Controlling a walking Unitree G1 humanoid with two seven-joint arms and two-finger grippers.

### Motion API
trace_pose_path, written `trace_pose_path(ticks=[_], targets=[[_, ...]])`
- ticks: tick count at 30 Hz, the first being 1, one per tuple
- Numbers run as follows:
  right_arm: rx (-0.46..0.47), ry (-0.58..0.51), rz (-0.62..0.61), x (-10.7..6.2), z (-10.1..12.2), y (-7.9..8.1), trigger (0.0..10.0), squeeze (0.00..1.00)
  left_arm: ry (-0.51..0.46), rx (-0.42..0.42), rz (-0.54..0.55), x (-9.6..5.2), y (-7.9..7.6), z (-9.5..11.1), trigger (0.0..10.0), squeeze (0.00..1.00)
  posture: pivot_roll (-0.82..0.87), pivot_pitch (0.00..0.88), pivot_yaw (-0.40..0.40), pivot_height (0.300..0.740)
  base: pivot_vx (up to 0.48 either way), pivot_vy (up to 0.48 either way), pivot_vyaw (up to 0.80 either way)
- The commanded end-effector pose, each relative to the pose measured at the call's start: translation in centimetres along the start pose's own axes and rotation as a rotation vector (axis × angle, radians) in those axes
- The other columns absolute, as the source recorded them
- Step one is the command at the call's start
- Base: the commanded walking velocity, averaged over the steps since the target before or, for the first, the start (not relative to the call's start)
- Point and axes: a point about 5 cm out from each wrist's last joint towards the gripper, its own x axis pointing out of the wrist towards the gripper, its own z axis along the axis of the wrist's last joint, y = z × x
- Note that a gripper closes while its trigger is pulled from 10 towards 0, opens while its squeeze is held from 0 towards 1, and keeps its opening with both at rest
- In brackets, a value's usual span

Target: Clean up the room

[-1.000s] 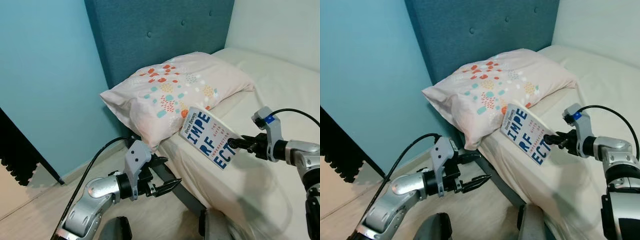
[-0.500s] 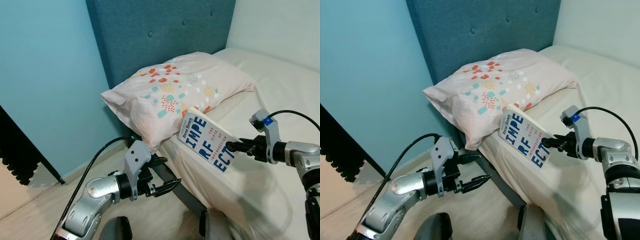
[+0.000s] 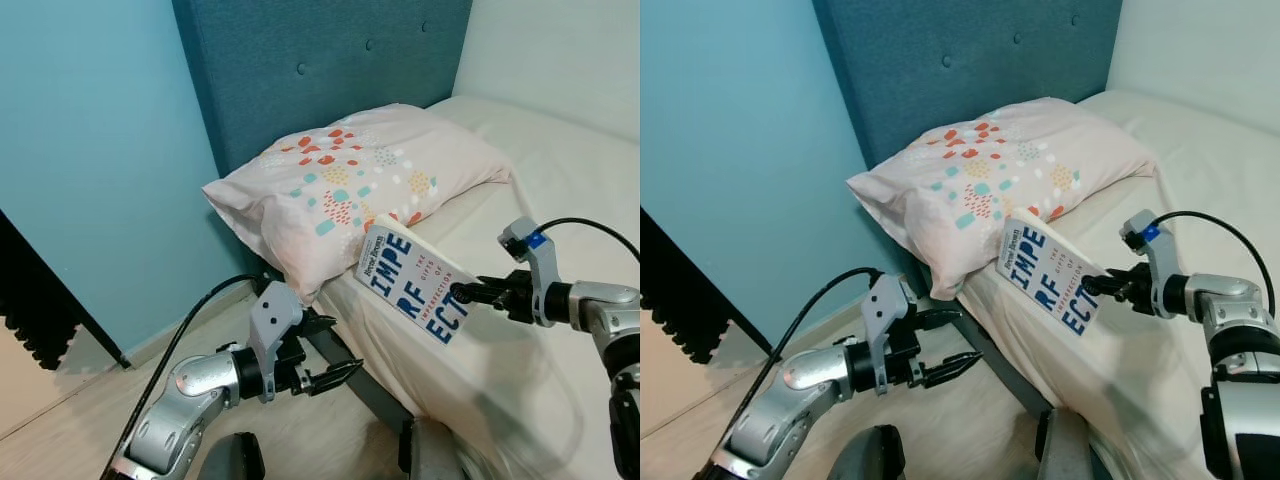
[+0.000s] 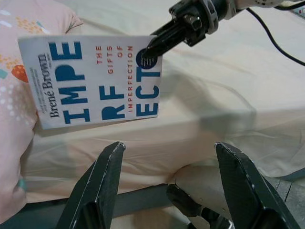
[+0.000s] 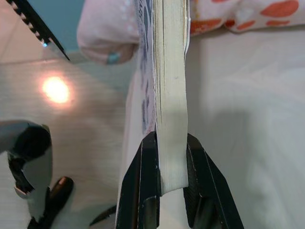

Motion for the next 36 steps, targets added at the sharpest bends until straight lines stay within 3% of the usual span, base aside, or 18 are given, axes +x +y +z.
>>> trace_pose_path(ticks=[1, 36], targets=[[0.011, -0.054, 0.027, 0.3, 1.1, 0.2, 10.0, 0.00, 0.025, 0.010, -0.004, -0.3, 0.4, -0.1, 10.0, 0.00, 0.06, 0.140, 0.040, 0.540, 0.000, 0.000, 0.00], [0.000, 0.037, 0.010, 0.6, -1.4, 0.5, 10.0, 0.00, 0.041, 0.016, -0.029, -0.4, 0.3, -0.2, 10.0, 0.00, 0.07, 0.135, 0.049, 0.540, 0.000, 0.000, 0.00]])
